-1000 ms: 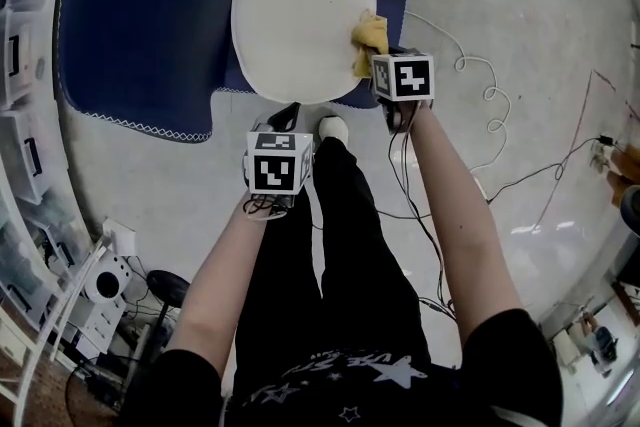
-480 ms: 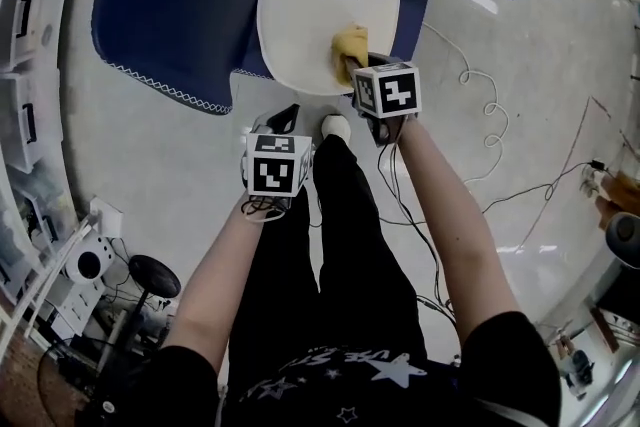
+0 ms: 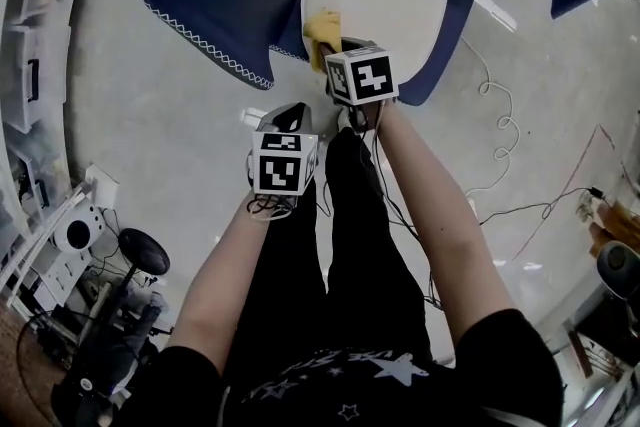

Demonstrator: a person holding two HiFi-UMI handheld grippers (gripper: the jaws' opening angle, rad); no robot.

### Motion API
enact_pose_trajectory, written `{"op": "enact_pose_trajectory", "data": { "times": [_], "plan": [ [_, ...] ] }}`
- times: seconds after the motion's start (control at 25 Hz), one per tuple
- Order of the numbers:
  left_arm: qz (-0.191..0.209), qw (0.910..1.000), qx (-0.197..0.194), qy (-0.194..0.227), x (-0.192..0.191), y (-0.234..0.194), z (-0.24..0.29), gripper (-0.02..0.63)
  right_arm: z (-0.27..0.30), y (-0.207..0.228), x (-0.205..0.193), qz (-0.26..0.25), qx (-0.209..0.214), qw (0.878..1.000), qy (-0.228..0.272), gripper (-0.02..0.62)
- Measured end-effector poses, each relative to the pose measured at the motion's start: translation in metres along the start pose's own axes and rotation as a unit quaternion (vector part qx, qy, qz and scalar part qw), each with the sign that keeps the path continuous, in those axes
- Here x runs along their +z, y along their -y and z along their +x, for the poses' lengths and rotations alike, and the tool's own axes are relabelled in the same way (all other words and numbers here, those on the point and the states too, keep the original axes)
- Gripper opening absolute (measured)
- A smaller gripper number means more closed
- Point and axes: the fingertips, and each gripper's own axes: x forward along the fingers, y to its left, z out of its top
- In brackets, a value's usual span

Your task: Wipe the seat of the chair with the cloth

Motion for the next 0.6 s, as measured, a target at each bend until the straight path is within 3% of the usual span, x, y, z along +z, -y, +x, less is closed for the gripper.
{"op": "enact_pose_trajectory", "data": {
  "times": [0.24, 0.6],
  "plan": [
    [-0.002, 1.0, 0.004, 0.005, 0.007, -0.014, 0.002, 0.02, 0.004, 0.015, -0.02, 0.023, -0.01, 1.0, -0.011, 0.071],
    [0.034, 0.9993, -0.013, 0.0, 0.023, 0.011, 0.008, 0.02, -0.026, 0.058, -0.046, 0.045, -0.036, 0.998, -0.015, 0.071]
  ]
}}
